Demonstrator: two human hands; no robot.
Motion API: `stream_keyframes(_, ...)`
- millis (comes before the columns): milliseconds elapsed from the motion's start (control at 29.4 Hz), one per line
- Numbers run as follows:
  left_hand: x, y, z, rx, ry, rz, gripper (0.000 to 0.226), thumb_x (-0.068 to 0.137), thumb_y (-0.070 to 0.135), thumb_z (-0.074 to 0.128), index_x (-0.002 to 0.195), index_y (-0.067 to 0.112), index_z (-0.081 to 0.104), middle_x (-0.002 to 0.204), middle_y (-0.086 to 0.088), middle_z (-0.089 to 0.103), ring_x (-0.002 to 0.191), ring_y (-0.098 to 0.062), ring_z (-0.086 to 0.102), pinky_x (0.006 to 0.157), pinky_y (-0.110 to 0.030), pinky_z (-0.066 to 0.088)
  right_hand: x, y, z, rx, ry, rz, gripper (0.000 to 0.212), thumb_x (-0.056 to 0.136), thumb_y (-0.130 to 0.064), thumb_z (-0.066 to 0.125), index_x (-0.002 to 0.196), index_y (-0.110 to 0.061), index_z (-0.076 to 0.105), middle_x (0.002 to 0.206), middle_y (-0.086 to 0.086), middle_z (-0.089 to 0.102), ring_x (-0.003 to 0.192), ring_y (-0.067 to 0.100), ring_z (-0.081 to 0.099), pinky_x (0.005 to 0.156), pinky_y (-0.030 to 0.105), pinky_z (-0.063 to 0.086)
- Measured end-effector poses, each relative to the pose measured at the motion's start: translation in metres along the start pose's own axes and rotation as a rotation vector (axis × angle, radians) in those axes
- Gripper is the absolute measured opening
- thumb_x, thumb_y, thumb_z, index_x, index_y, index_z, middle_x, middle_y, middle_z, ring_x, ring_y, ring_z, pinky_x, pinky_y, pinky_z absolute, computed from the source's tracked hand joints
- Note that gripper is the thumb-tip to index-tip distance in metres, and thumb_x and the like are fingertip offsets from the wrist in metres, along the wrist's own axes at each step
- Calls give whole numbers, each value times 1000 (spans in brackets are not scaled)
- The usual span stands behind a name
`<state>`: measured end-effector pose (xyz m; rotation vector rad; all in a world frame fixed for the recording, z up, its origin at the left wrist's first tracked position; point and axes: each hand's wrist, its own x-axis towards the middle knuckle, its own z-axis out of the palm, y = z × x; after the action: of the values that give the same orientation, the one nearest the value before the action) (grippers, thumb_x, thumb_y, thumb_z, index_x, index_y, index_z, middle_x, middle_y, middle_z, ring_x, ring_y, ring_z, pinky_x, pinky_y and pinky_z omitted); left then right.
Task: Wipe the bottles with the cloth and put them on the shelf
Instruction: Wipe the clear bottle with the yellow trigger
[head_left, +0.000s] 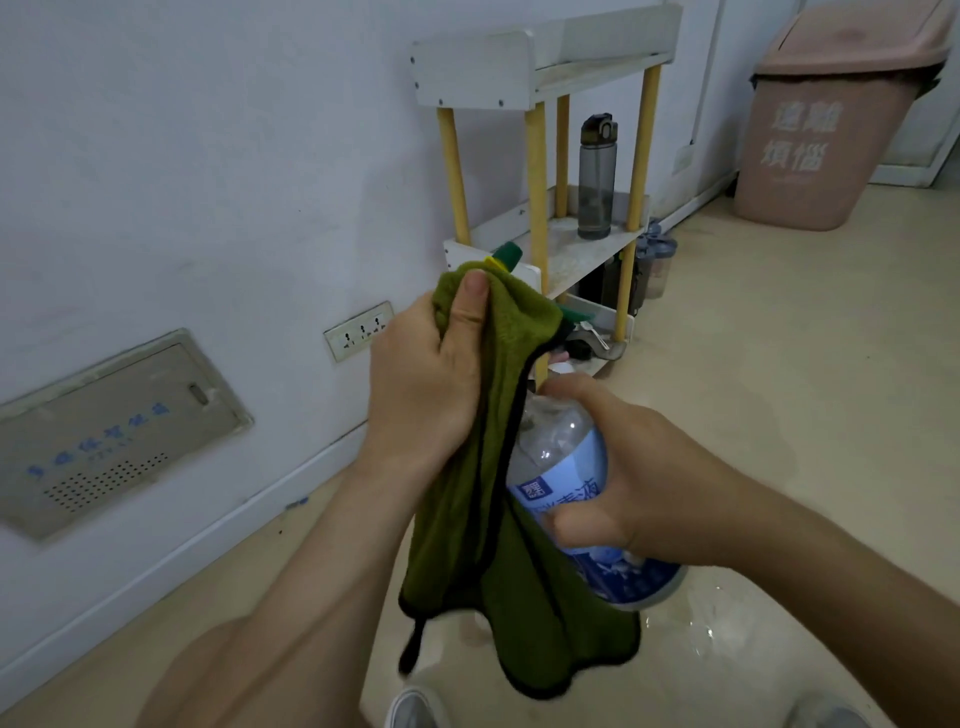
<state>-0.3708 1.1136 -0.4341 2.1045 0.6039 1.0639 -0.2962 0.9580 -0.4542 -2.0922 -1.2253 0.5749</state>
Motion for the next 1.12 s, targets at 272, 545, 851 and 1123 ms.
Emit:
stream_keyframes(272, -8, -2, 14, 194, 20, 122, 43, 97, 51, 26, 66, 25, 40, 59, 10, 46, 55, -8, 45, 52, -23, 29, 1, 2, 12, -369, 418, -185, 133, 60, -72, 62, 155, -21, -15, 162, -5, -10, 150, 21, 4, 114, 37, 25)
stream_keyframes(545, -27, 1, 39, 195, -66, 116, 37, 104, 37, 31, 70, 25, 43, 65, 7, 50, 64, -19, 43, 59, -29, 22, 29, 29, 29, -3, 304, -9, 143, 59, -27, 88, 154, -27, -18, 157, -7, 4, 135, 22, 37, 89, 27, 40)
stream_keyframes(851, -24, -11, 34, -317, -179, -486, 52, 101, 44, 47, 82, 0, 70, 78, -18, 73, 72, -25, 69, 70, -45, 56, 38, 47, 30, 358, 38, -64, 143, 48, -31, 84, 150, -47, -14, 150, -7, 33, 134, 28, 45, 107, 45, 44)
stream_keyframes(1123, -23, -9, 31, -440, -179, -487, 35, 94, 37, 63, 81, 7, 75, 79, -17, 74, 77, -35, 72, 75, -52, 59, 39, 47, 17, 565, -129, -32, 143, 54, -23, 92, 155, -41, -8, 150, -8, 44, 133, 15, 50, 111, 43, 43)
